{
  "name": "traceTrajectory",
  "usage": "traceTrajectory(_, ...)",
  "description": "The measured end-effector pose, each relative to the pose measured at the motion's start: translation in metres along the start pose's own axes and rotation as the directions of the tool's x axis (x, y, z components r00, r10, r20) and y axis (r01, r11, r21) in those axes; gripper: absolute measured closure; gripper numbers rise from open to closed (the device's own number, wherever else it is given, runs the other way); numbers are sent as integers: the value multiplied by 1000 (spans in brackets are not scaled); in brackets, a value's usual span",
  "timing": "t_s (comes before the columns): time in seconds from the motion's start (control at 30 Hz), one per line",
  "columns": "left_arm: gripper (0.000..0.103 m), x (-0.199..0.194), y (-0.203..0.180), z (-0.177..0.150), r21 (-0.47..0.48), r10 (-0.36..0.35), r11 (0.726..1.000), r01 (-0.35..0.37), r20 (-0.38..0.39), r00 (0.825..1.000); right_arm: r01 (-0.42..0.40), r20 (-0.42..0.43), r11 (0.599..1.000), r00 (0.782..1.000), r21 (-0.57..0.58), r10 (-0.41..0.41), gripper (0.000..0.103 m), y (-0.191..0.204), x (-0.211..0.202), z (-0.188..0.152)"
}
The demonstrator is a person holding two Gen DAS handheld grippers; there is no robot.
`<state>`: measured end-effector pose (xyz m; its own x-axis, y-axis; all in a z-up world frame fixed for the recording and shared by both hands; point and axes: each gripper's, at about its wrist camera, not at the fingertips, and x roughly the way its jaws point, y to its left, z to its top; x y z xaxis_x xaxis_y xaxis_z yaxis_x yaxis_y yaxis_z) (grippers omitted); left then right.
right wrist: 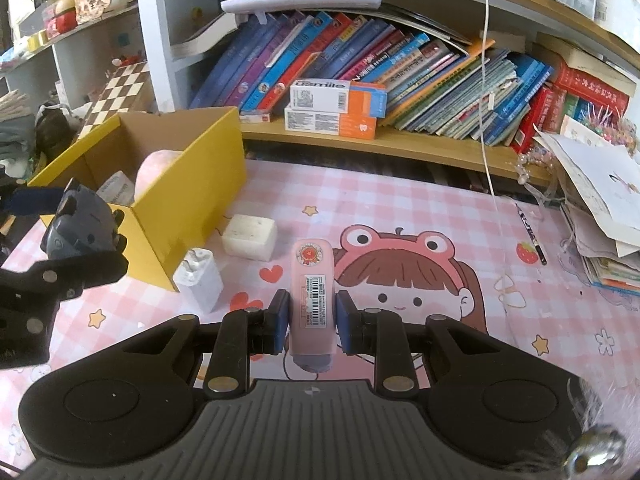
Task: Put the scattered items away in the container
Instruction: 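Lift the truck with the left tool while the right tool carries the highlighter toward the box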
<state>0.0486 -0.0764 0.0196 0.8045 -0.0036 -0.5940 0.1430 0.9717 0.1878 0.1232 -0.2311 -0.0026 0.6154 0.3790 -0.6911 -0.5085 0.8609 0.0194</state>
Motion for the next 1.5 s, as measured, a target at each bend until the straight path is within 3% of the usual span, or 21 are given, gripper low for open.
traceTrajectory(0.4, 40, -13, 16, -1, -8, -3, 1000, 3, 24, 1000, 5, 26, 1000, 1000, 0, -5, 80, 16, -13, 2)
traceTrajectory(0.7, 40, -28, 45, -8, -7, -5, 1000, 5, 33, 999, -1, 38, 1000, 999, -3, 1, 80, 52, -15, 10)
traceTrajectory(1.17, 40, -30, 111, -6, -25, 35, 999, -34, 70, 997, -43, 86, 996, 995, -73, 49, 80, 111, 0, 51)
traceTrajectory(1.5, 40, -2, 152, -6, -52, 72, 996, -70, 56, 996, -74, 91, 988, 992, -138, 87, 80, 139, 26, 84)
